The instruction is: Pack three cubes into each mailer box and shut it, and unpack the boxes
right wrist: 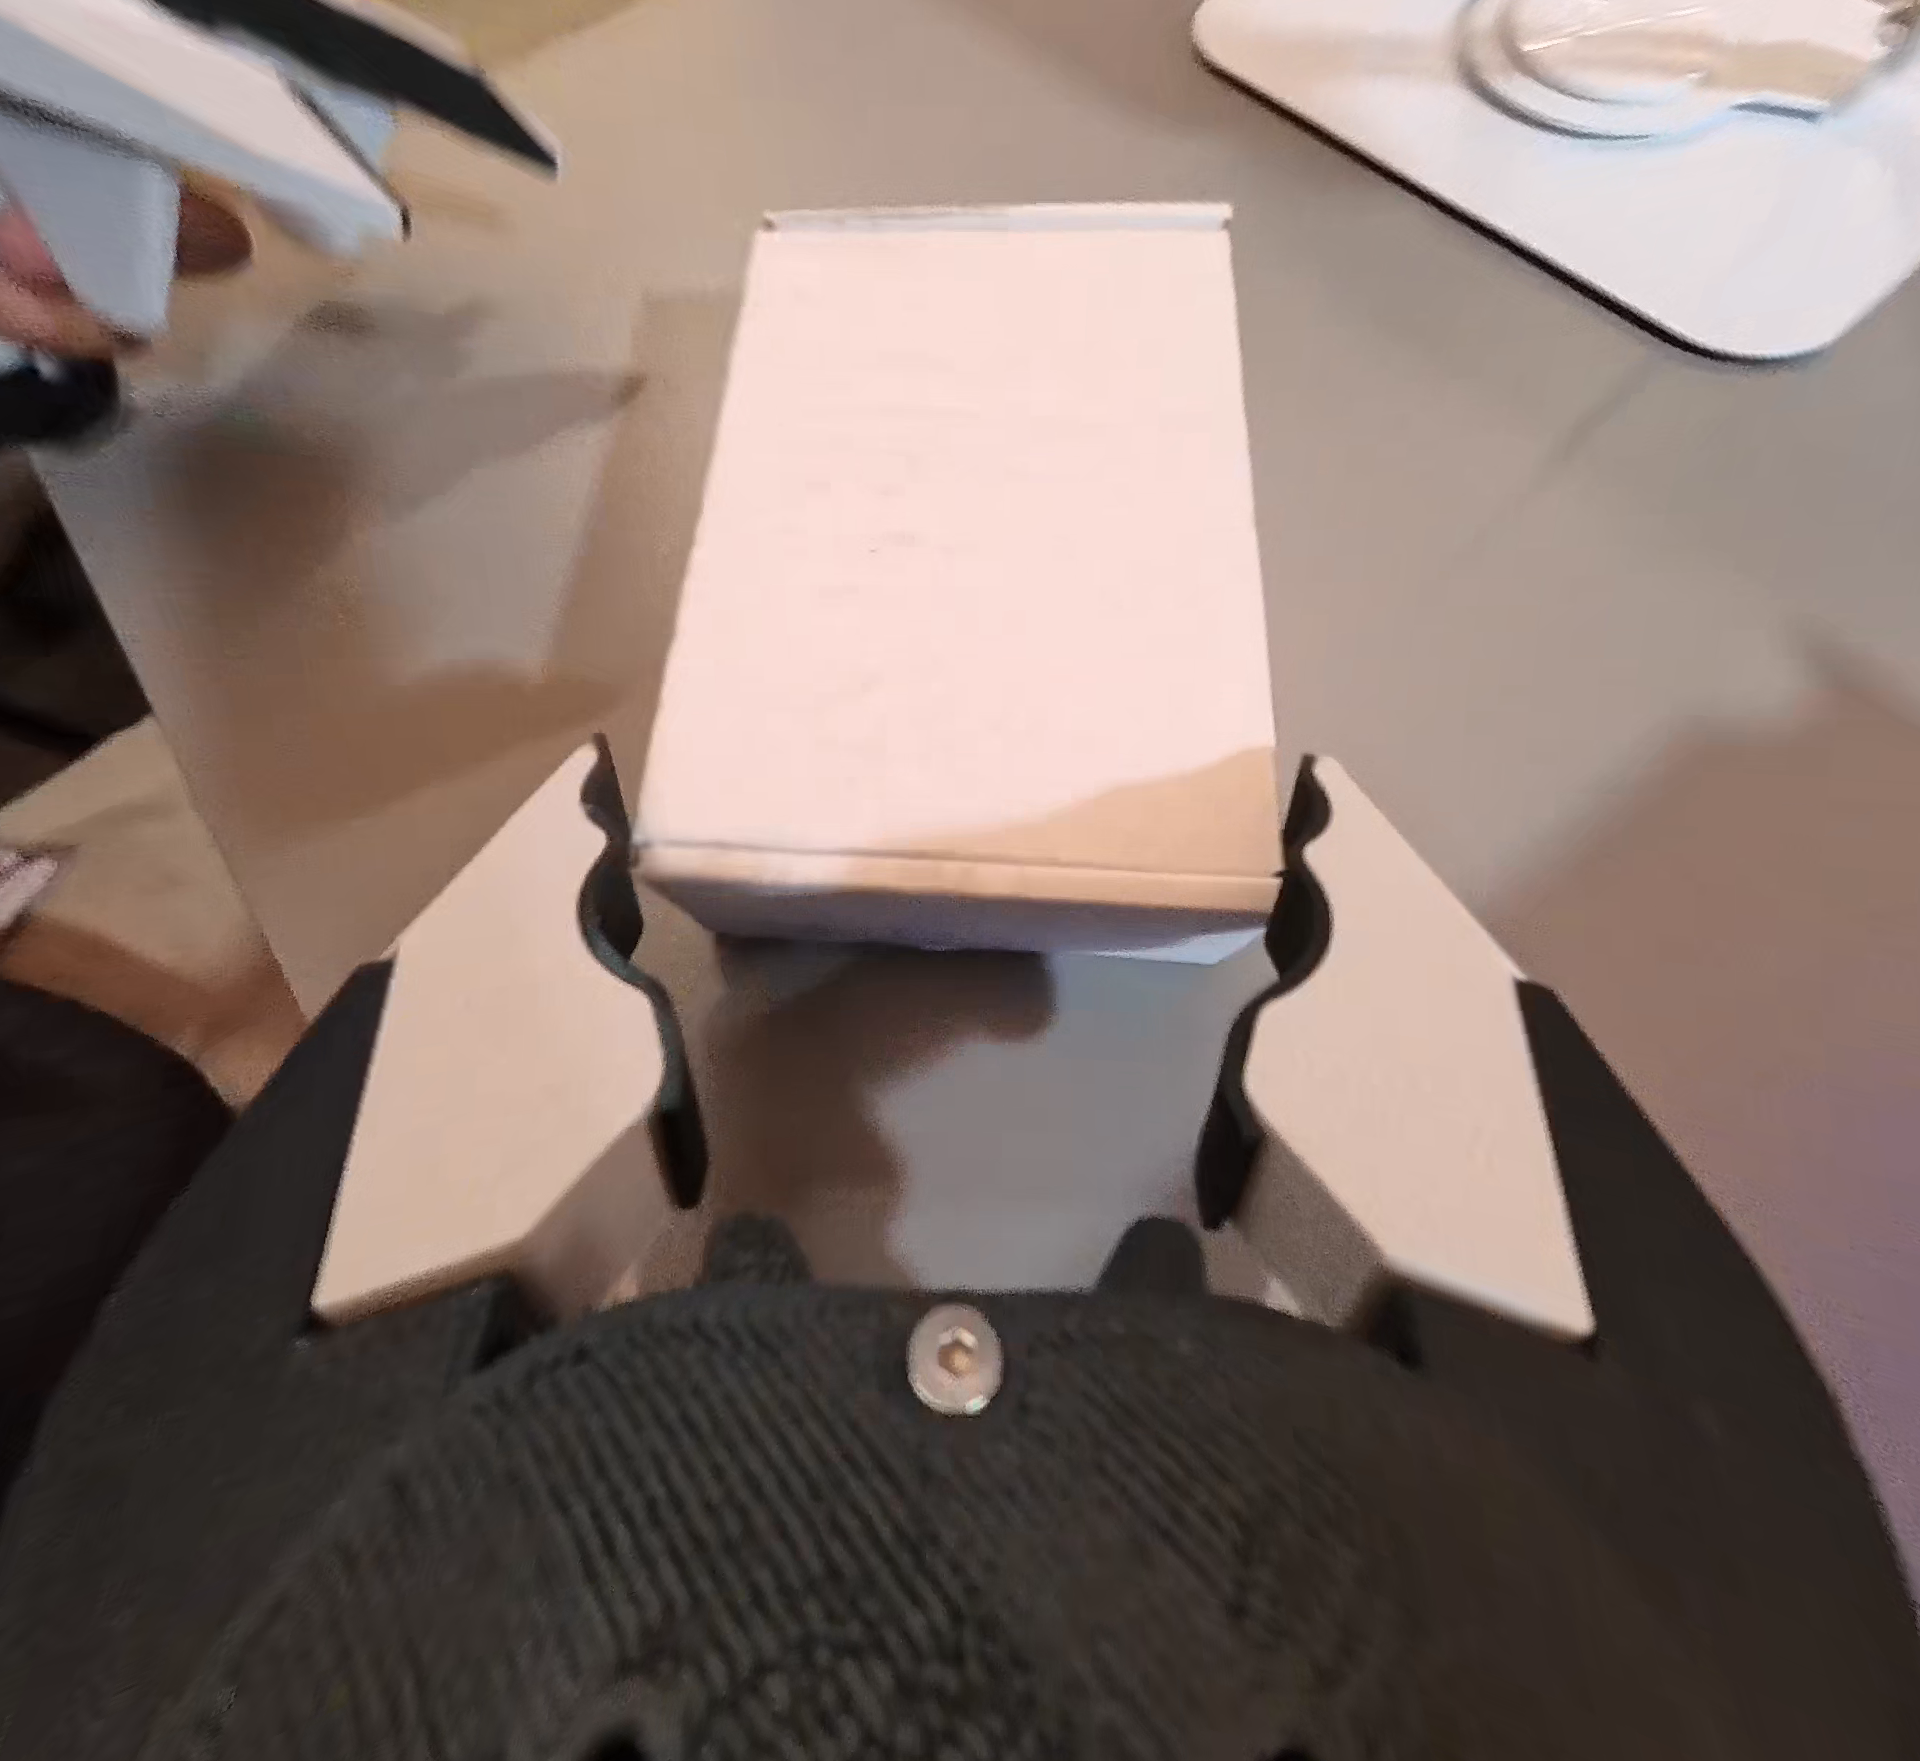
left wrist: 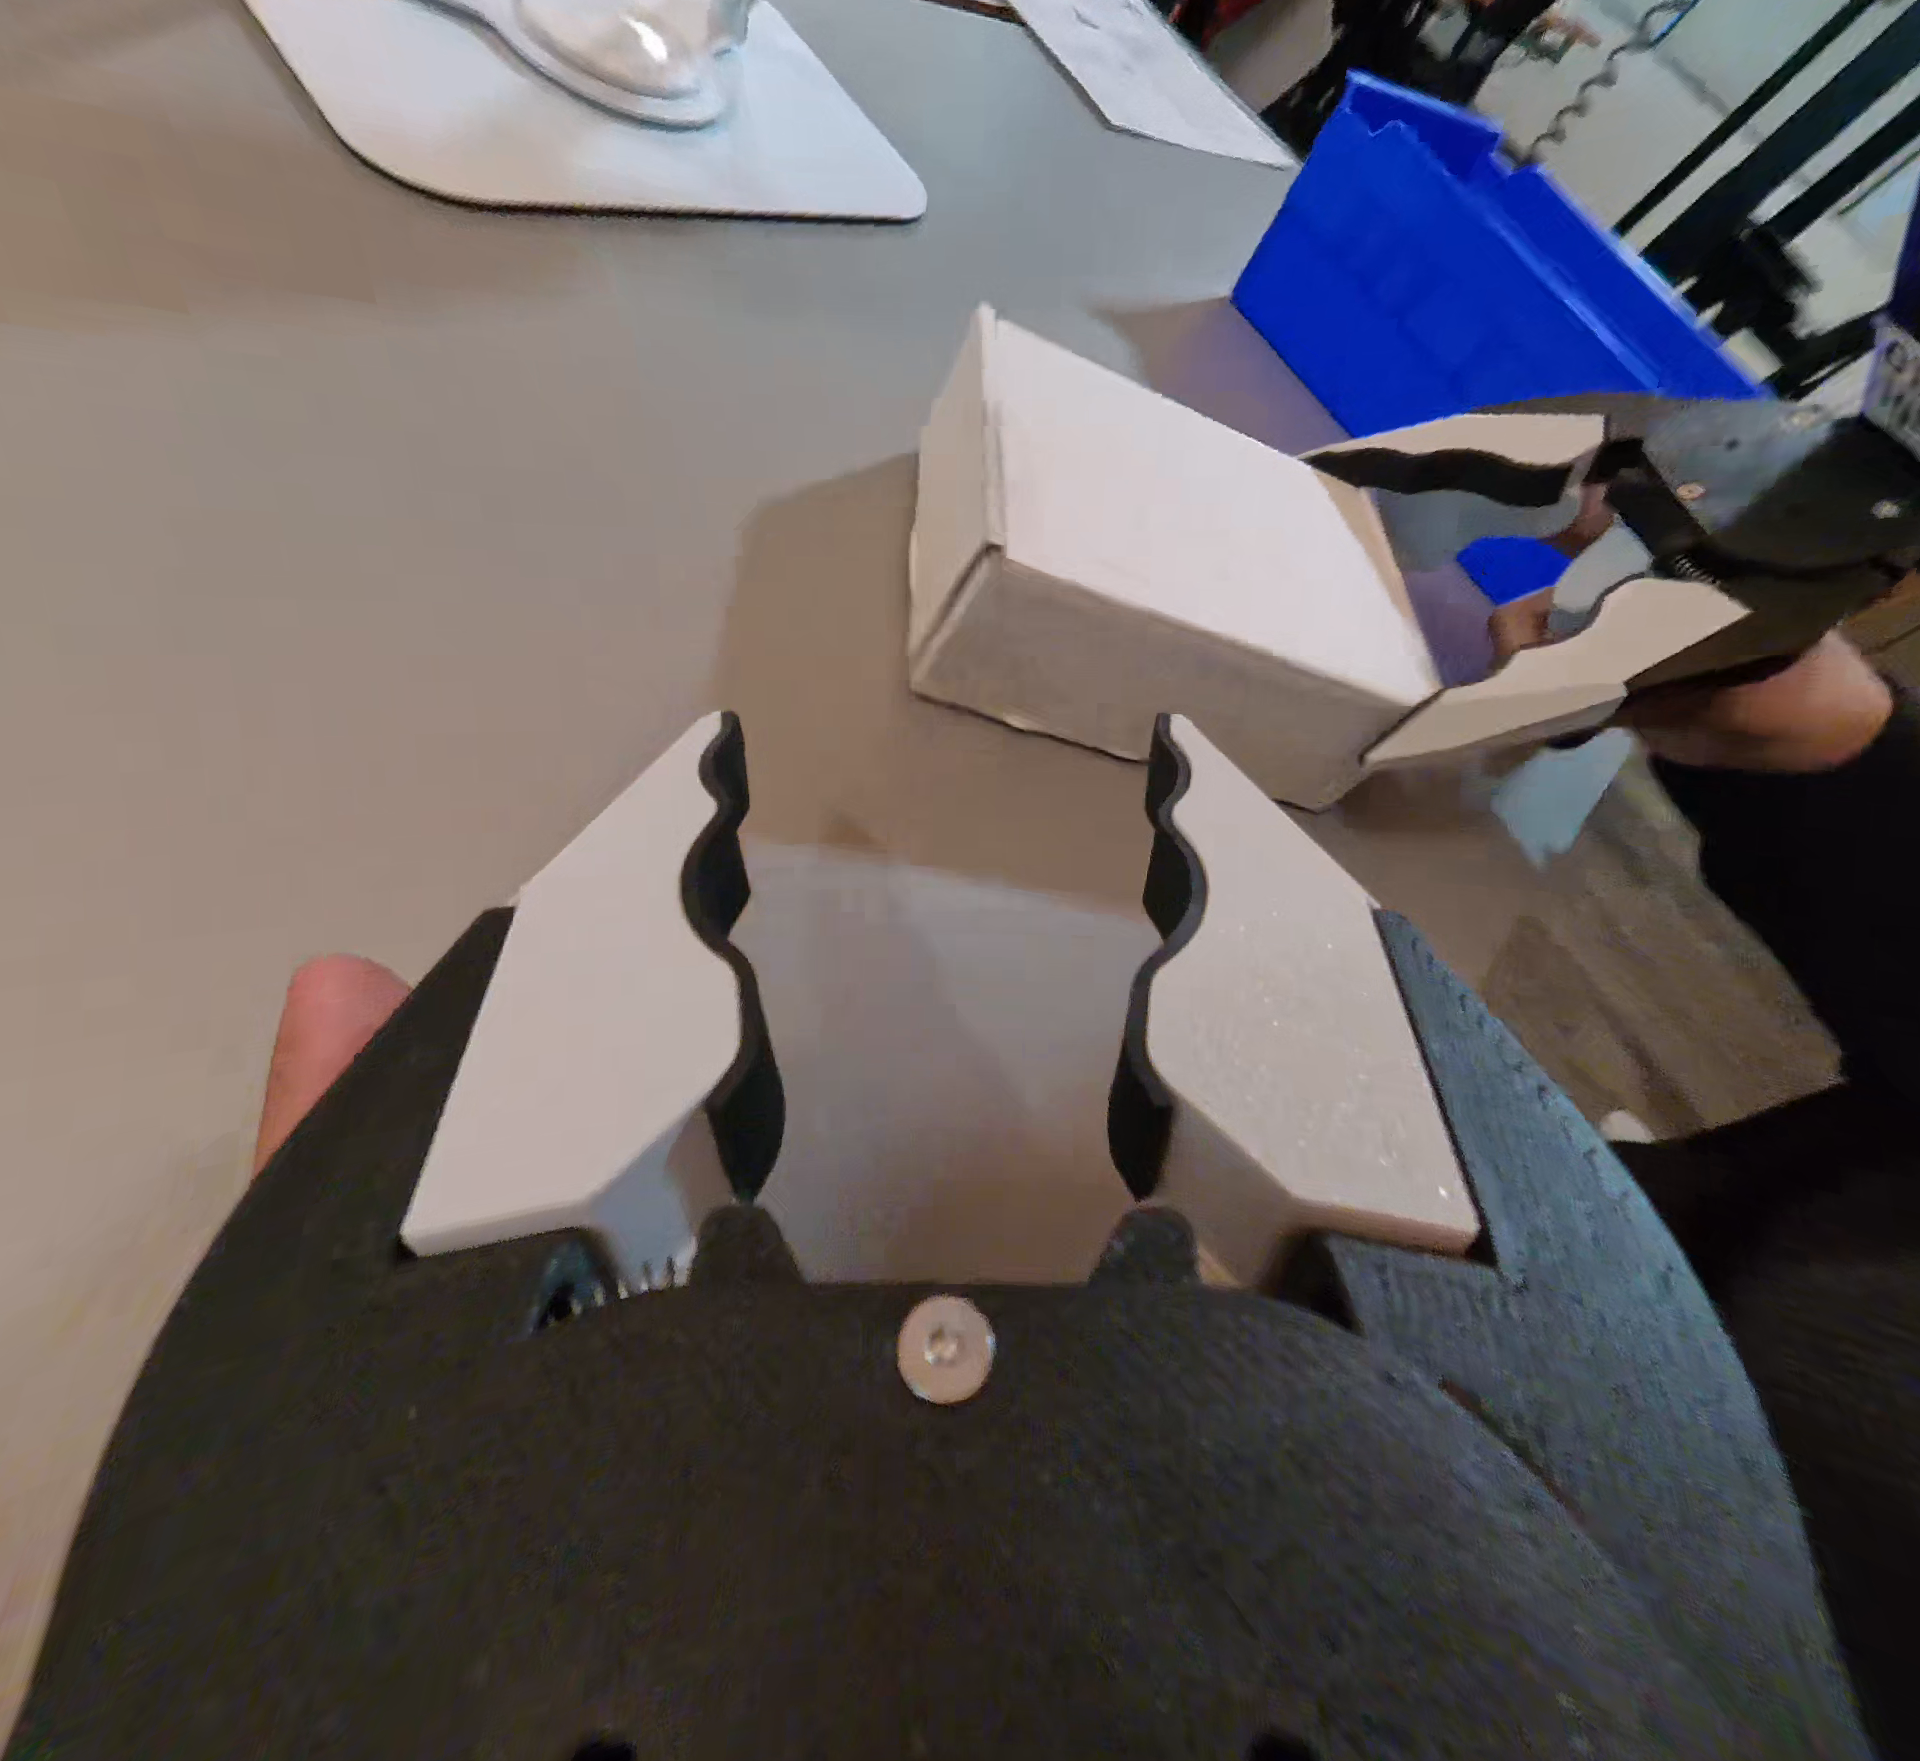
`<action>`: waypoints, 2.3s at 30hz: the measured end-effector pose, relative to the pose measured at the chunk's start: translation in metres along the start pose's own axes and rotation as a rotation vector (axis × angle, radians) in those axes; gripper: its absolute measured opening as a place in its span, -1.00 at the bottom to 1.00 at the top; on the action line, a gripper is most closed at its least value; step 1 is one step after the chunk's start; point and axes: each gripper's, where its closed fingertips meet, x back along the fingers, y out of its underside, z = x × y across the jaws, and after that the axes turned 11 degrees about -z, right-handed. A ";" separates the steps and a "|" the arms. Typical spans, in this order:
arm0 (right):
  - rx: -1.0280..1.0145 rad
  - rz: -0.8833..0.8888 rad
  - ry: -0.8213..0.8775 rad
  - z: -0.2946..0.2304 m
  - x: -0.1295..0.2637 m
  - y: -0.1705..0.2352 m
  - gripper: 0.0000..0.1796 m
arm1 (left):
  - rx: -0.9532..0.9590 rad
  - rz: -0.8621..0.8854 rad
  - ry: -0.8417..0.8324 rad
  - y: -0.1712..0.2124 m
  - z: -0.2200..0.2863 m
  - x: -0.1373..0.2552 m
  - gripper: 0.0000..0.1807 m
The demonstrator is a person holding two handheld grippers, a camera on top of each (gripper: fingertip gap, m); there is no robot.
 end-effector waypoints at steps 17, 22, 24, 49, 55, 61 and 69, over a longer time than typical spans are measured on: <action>-0.110 0.003 0.239 0.003 0.007 0.018 0.43 | -0.095 -0.043 -0.003 0.004 0.017 -0.029 -0.13; -0.075 0.031 0.168 -0.002 0.010 0.019 0.28 | -0.104 -0.044 0.000 0.004 0.018 -0.032 -0.04; -0.026 0.030 0.129 -0.008 0.010 0.019 0.28 | -0.062 -0.021 0.062 -0.001 0.024 -0.031 0.05; -0.159 -0.017 0.148 0.030 0.015 0.043 0.00 | -0.231 -0.216 0.224 0.037 0.062 -0.042 -0.37; -0.151 -0.015 0.129 0.025 0.013 0.041 -0.05 | -0.171 -0.130 0.125 0.020 0.039 -0.039 -0.17; -0.182 -0.002 0.084 0.022 0.012 0.040 -0.10 | -0.206 -0.146 0.119 0.023 0.049 -0.045 -0.11; -0.178 -0.022 0.059 0.016 0.007 0.042 -0.14 | -0.236 -0.169 0.135 0.029 0.063 -0.051 -0.15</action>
